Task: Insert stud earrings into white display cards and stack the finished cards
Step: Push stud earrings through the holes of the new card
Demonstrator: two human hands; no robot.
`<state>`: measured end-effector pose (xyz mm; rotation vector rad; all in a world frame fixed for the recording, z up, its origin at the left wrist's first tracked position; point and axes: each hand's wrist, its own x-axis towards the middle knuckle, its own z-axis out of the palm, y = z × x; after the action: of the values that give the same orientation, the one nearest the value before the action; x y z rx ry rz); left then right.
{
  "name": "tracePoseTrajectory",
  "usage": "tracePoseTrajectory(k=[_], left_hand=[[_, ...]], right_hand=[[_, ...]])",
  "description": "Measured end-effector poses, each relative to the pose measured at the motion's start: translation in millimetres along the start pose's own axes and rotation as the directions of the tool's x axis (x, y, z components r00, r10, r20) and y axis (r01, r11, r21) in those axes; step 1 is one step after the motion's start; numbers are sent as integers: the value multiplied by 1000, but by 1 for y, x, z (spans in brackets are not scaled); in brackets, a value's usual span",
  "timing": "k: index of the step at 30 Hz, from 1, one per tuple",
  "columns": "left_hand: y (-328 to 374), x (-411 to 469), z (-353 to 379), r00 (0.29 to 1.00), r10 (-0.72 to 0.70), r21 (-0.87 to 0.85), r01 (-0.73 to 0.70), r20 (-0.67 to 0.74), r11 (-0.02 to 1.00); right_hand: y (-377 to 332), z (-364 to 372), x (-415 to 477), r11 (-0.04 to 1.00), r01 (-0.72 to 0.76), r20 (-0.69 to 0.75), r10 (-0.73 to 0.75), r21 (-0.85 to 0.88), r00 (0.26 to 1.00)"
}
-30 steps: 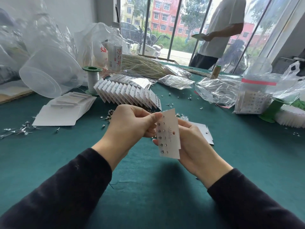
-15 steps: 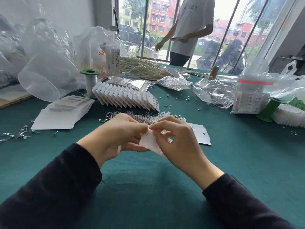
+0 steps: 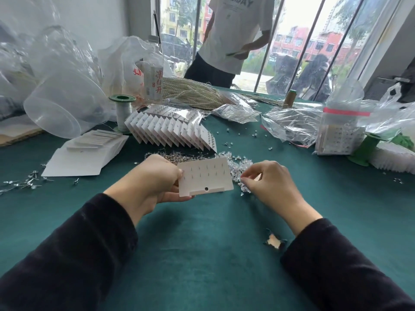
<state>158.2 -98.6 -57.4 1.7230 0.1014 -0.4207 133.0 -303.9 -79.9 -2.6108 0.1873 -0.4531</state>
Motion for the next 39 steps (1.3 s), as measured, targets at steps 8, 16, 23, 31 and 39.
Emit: tracePoseTrajectory(k=[8,16,23,31,39], left_hand=[[-3,2,3,999,27,-8,-27,-30,1000],[-8,4,8,999,0,-50,2,35,999],[-7,3,14,998,14,-139,-5,67,990],[-13,2,24,991,69,-113,-56,111,992],[-14,2,26,988,71,-142,-51,136,989]], right_hand=[[-12,3,-2,964,102,56,-91,-244,994],[-9,1,1,997,18,-185,-31,-73,982],[-27,-11,-6,973,138,-343,-68,185,937],[-53,20,-21,916,314,-147,-284,252,947],[-44,28,-19,891,269,-129,-238,366,963]])
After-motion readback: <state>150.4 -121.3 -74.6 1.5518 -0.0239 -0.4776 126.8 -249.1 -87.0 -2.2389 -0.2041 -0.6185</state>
